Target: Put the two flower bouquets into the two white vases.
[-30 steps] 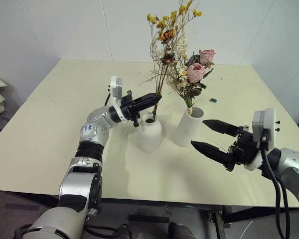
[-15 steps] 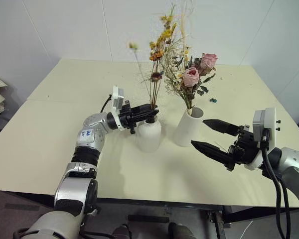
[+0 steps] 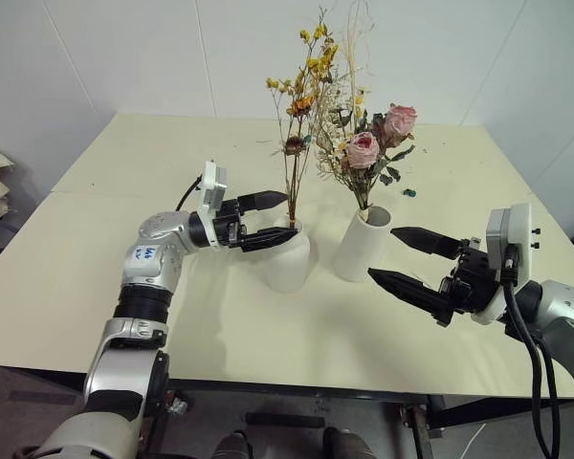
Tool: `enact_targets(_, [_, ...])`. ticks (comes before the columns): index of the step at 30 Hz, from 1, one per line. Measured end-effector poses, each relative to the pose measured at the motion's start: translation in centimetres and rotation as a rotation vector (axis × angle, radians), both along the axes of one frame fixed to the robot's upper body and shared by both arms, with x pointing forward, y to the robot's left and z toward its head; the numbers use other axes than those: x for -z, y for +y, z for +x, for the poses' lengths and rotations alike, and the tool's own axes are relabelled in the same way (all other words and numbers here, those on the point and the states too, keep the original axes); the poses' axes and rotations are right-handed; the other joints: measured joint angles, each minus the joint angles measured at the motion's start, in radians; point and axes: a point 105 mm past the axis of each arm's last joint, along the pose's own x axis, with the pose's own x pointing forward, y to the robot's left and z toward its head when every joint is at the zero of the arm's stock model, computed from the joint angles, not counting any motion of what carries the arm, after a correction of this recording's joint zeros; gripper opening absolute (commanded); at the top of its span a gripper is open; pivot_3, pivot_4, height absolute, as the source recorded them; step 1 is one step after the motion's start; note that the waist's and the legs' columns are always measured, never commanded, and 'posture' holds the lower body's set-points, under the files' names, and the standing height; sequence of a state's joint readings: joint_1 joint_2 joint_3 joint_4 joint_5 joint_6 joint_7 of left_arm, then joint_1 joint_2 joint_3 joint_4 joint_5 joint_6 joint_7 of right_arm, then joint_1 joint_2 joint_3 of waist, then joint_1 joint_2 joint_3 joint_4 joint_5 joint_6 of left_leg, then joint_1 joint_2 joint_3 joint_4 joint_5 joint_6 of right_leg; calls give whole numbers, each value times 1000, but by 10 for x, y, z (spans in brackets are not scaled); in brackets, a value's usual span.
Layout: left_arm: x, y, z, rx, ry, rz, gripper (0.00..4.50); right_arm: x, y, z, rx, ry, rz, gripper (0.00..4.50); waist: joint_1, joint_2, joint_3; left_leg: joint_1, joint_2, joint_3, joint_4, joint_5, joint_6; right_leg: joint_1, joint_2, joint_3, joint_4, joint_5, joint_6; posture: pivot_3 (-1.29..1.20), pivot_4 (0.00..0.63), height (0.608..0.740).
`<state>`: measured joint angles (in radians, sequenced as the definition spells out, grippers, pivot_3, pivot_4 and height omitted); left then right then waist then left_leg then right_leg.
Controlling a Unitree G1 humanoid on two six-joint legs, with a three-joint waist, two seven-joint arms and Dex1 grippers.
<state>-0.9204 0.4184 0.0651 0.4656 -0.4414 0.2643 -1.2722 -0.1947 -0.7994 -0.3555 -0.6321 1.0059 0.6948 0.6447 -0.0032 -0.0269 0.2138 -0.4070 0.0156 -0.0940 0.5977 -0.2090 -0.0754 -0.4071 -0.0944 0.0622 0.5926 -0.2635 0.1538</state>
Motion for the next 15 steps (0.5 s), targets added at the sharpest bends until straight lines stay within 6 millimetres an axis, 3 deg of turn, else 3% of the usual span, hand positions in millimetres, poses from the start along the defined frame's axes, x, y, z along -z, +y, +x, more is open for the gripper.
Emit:
enact_targets(8, [-7,25,5,-98,-76,93,4480,-2,-3,2,4,-4,-11,4500,0,0,0,0,0,0,0,0,0,0,0,0,0,0,0,0,150,740])
enact_targets(15, [-19,-11,15,-42,-98,-57,4480,-5,-3,5,6,-21,-13,4500,11,0,0,-2,0,0,1,0,0,0,0,-1,-1,0,0,0,150,740])
